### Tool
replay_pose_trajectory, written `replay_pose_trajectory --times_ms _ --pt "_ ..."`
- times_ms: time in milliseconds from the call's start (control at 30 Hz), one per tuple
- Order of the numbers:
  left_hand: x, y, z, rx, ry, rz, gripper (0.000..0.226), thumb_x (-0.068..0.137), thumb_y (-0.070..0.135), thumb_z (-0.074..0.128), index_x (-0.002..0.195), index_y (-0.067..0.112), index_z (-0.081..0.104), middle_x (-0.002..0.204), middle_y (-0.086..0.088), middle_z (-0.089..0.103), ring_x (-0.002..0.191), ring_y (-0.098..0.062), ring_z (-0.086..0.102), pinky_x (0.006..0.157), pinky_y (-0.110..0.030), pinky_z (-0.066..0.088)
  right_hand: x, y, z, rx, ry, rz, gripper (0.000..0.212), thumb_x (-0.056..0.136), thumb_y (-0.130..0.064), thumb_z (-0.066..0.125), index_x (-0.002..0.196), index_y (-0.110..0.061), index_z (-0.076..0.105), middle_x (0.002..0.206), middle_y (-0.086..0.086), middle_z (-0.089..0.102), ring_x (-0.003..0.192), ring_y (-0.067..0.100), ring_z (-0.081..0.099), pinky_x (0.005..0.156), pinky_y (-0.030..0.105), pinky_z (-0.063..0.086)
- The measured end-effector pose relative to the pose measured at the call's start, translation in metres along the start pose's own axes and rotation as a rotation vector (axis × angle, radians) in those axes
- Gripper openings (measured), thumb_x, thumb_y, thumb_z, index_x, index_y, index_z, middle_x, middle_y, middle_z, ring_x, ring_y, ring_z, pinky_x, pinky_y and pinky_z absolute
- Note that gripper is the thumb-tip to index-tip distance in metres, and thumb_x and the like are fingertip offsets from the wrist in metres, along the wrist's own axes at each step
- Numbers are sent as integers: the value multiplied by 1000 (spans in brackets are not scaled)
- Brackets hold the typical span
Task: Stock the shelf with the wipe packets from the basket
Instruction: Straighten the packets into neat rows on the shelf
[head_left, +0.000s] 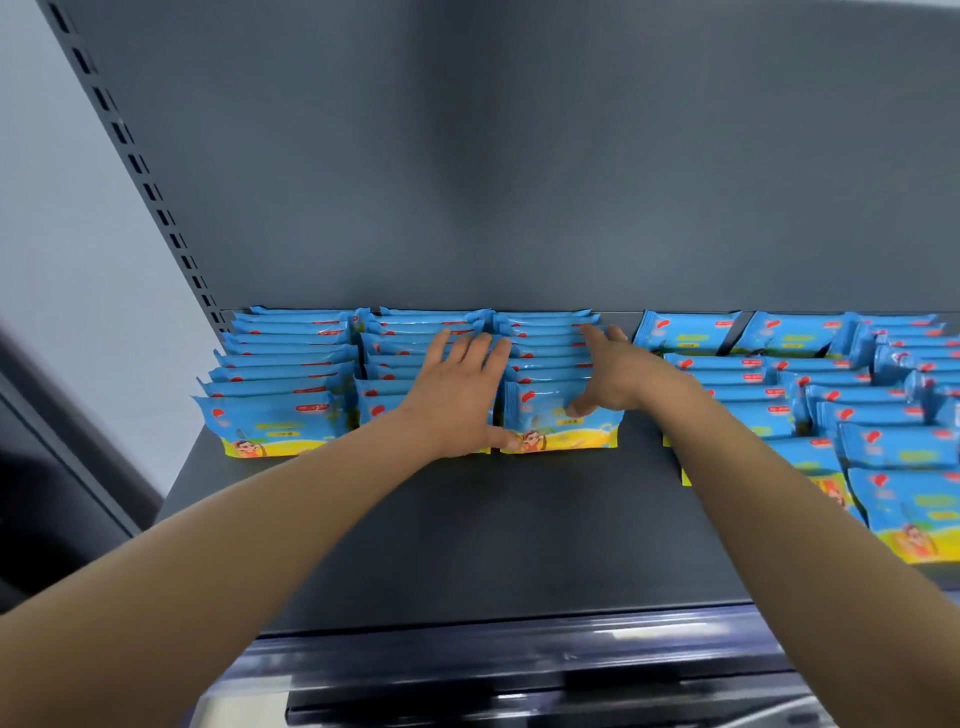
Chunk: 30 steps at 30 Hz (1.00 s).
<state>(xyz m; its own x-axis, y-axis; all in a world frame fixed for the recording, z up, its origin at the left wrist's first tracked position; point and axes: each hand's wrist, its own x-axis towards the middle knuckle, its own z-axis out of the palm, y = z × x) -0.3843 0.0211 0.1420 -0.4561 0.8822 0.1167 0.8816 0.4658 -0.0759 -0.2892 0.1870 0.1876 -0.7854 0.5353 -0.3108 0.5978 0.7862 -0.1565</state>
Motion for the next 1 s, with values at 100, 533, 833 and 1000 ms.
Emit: replay_pose_trajectory --times_ms 100,533,833,1000 --pt "13 14 1 -26 11 -22 109 69 74 54 147 15 6 151 -11 18 141 -29 15 114 -48 -3 2 12 -16 445 -3 -12 71 80 -21 70 141 -12 34 129 2 49 108 19 51 86 27 45" --pt "32 27 7 1 50 -188 112 61 77 56 142 8 22 131 -13 39 124 -31 35 113 -48 6 39 26 -16 756 58 206 16 92 -3 49 102 4 59 109 21 63 98 30 64 74 35 57" --pt "29 27 10 40 96 -177 104 66 74 51 140 6 25 132 -12 38 125 -29 35 113 -48 4 50 22 -19 939 133 137 36 93 3 34 125 10 50 116 27 58 107 34 58 94 42 51" --pt "28 27 9 41 88 -172 103 66 75 51 139 6 27 132 -11 37 126 -29 34 113 -50 2 53 20 -18 865 139 97 35 93 -2 39 124 3 55 122 21 58 114 34 55 92 39 49"
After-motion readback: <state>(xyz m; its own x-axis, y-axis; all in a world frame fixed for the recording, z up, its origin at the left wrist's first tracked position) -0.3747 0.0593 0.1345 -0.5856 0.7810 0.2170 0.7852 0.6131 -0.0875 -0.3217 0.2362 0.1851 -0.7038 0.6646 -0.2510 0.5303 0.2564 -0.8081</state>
